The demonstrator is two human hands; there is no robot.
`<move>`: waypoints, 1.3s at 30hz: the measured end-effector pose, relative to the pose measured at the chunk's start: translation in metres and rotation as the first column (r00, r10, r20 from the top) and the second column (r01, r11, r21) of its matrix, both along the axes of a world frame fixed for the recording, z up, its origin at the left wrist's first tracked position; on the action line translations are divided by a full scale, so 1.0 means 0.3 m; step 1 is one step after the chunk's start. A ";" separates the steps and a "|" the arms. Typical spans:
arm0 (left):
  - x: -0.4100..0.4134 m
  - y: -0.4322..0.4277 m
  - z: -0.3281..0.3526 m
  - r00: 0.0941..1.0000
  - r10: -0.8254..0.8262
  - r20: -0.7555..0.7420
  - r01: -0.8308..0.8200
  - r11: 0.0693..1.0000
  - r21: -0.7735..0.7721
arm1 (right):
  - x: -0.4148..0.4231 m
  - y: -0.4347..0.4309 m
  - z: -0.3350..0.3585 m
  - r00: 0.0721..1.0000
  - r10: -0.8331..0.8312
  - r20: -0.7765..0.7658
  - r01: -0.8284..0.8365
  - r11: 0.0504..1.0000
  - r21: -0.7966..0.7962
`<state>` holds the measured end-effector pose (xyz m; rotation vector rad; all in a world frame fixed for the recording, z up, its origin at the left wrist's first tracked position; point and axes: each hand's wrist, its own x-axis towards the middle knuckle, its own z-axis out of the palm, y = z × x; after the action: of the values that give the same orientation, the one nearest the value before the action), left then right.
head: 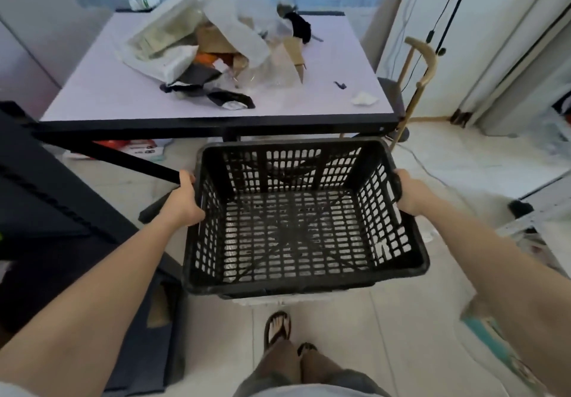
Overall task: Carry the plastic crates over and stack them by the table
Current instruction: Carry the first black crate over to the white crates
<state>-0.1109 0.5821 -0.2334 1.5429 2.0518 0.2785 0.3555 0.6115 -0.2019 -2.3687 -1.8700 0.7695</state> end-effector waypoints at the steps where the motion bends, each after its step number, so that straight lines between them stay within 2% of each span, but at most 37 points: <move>1: 0.002 0.025 -0.014 1.000 0.002 -0.008 -0.002 1.000 0.012 | 0.002 0.034 -0.017 1.000 -0.003 -0.008 0.003 1.000 -0.006; 8: 0.004 0.113 -0.102 0.997 0.016 -0.074 -0.013 0.999 0.036 | -0.007 0.148 -0.112 0.999 0.036 -0.032 -0.037 0.999 -0.032; 14: 0.010 0.160 -0.119 0.995 -0.034 -0.092 0.033 0.999 -0.010 | 0.013 0.193 -0.160 0.999 0.043 0.019 -0.042 0.997 -0.062; 22: 0.006 0.157 -0.150 0.997 -0.045 -0.066 0.044 0.999 -0.023 | 0.010 0.215 -0.157 0.999 0.037 0.034 -0.036 0.999 -0.037; 31: 0.033 0.179 -0.122 0.988 -0.045 -0.151 0.021 0.987 -0.156 | -0.033 0.255 -0.126 0.997 -0.012 0.074 0.026 0.981 -0.193; 35: 0.046 0.173 -0.077 0.964 -0.077 -0.253 0.029 0.982 -0.187 | -0.093 0.254 -0.085 0.973 0.107 0.206 -0.045 0.958 -0.283; 39: 0.035 0.141 -0.020 0.956 -0.112 -0.269 0.048 0.971 -0.234 | -0.134 0.236 -0.051 0.926 0.237 0.294 -0.159 0.951 -0.265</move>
<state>-0.1003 0.6244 -0.2393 1.5913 2.1375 -0.2120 0.3152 0.6823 -0.2171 -2.6120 -2.2977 0.6843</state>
